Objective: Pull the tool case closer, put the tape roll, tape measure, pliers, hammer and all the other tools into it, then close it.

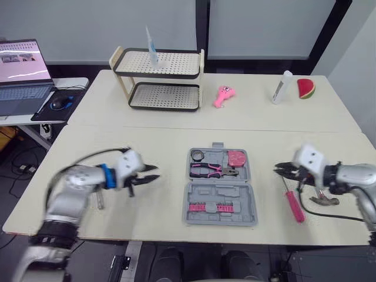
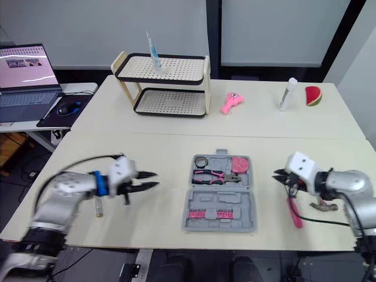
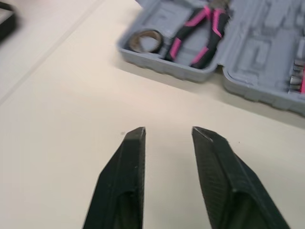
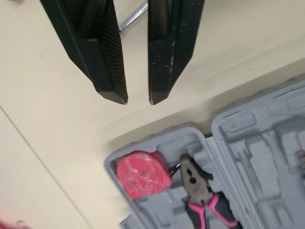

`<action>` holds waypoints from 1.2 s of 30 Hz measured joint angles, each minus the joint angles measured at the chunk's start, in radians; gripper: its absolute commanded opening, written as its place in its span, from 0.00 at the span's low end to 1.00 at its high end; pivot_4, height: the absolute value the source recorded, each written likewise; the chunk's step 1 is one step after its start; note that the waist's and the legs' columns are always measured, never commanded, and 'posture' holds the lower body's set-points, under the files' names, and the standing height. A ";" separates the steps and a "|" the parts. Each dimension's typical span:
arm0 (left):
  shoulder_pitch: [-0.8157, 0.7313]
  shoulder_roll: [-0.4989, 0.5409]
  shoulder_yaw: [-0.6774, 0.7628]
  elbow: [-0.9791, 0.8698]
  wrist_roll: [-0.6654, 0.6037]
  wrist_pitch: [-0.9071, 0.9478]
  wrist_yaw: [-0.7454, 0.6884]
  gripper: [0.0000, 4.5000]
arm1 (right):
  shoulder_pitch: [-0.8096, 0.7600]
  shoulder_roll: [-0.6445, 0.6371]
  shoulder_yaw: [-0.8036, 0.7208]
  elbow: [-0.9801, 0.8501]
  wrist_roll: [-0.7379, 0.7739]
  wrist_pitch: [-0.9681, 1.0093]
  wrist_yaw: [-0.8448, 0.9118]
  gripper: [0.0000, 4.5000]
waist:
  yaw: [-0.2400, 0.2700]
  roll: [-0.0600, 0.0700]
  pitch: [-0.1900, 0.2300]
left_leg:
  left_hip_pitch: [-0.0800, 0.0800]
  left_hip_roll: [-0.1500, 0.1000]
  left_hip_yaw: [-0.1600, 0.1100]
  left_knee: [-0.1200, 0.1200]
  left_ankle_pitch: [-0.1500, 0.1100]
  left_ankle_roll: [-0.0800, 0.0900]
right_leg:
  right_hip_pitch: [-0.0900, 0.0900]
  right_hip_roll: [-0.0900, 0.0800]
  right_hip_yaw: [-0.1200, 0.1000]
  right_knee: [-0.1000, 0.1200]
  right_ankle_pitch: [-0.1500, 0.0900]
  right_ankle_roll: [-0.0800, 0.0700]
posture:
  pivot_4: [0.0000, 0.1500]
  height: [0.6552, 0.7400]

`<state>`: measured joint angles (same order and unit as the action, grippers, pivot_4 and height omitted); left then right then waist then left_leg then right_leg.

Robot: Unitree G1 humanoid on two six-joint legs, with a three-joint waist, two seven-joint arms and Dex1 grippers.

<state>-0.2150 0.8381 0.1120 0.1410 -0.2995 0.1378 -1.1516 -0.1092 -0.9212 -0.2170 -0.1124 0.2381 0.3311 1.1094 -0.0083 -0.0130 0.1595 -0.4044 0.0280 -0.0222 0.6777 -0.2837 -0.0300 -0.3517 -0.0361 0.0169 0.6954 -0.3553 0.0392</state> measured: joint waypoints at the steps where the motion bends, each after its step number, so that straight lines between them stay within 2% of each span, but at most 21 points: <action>1: 0.039 0.043 0.065 -0.002 -0.039 0.050 -0.011 0.61 | 0.030 -0.025 -0.068 0.001 0.043 0.019 0.024 0.37 | 0.000 0.000 0.000 | 0.000 0.000 0.000 0.000 0.000 0.000 | 0.000 0.000 0.000 0.000 0.000 0.000 | 1.00 1.00; 6: 0.170 0.166 0.299 0.089 -0.116 0.144 -0.035 0.98 | 0.129 -0.101 -0.268 0.094 0.096 0.008 0.084 0.57 | -0.001 0.000 0.000 | 0.005 0.000 0.001 -0.002 0.000 0.001 | 0.003 0.000 0.001 -0.003 0.000 0.000 | 1.00 1.00; 11: 0.213 0.247 0.402 0.395 -0.091 0.066 -0.050 1.00 | 0.132 -0.102 -0.320 0.283 0.090 -0.077 0.085 0.77 | -0.004 0.000 0.000 | 0.005 0.000 0.003 -0.003 0.000 0.001 | 0.003 0.001 0.001 -0.004 0.000 0.000 | 1.00 1.00; 14: 0.213 0.257 0.405 0.528 -0.070 0.009 -0.058 1.00 | 0.128 -0.101 -0.318 0.367 0.072 -0.132 0.070 1.00 | -0.004 0.000 0.000 | 0.004 -0.001 0.004 -0.003 0.000 0.001 | 0.002 0.001 0.001 -0.003 0.000 0.000 | 1.00 1.00; 19: 0.195 0.257 0.405 0.652 -0.046 -0.078 -0.059 1.00 | 0.115 -0.100 -0.317 0.459 0.058 -0.178 0.038 1.00 | -0.005 0.000 0.000 | 0.004 0.000 0.004 -0.003 -0.001 0.001 | 0.001 0.001 0.001 -0.002 0.000 0.000 | 1.00 1.00; 29: 0.169 0.256 0.403 0.644 -0.042 -0.095 -0.056 1.00 | 0.080 -0.100 -0.284 0.499 0.057 -0.194 0.020 1.00 | -0.010 0.000 0.000 | 0.004 0.001 0.005 -0.003 -0.001 0.001 | 0.000 0.000 0.002 0.000 0.000 0.000 | 1.00 1.00; 33: 0.209 0.253 0.407 0.598 -0.047 -0.080 -0.034 1.00 | 0.020 -0.081 -0.213 0.367 0.074 -0.140 0.011 1.00 | -0.021 0.001 0.000 | 0.004 0.002 0.005 -0.004 -0.001 0.001 | -0.001 -0.001 0.002 0.001 0.000 0.000 | 1.00 1.00; 36: 0.351 0.219 0.475 0.468 -0.076 -0.025 -0.012 1.00 | -0.071 -0.027 -0.099 0.193 0.116 -0.060 0.007 1.00 | -0.036 0.000 0.000 | 0.004 0.004 0.005 -0.007 -0.001 0.001 | -0.003 -0.001 0.002 0.001 0.000 0.000 | 1.00 1.00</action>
<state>0.1362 1.0570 0.5866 0.6090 -0.3750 0.1124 -1.1638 -0.1801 -0.9486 -0.3159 0.0807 0.3540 0.2706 1.1160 -0.0447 -0.0126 0.1598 -0.3999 0.0319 -0.0172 0.6704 -0.2842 -0.0293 -0.3544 -0.0366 0.0186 0.6968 -0.3556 0.0388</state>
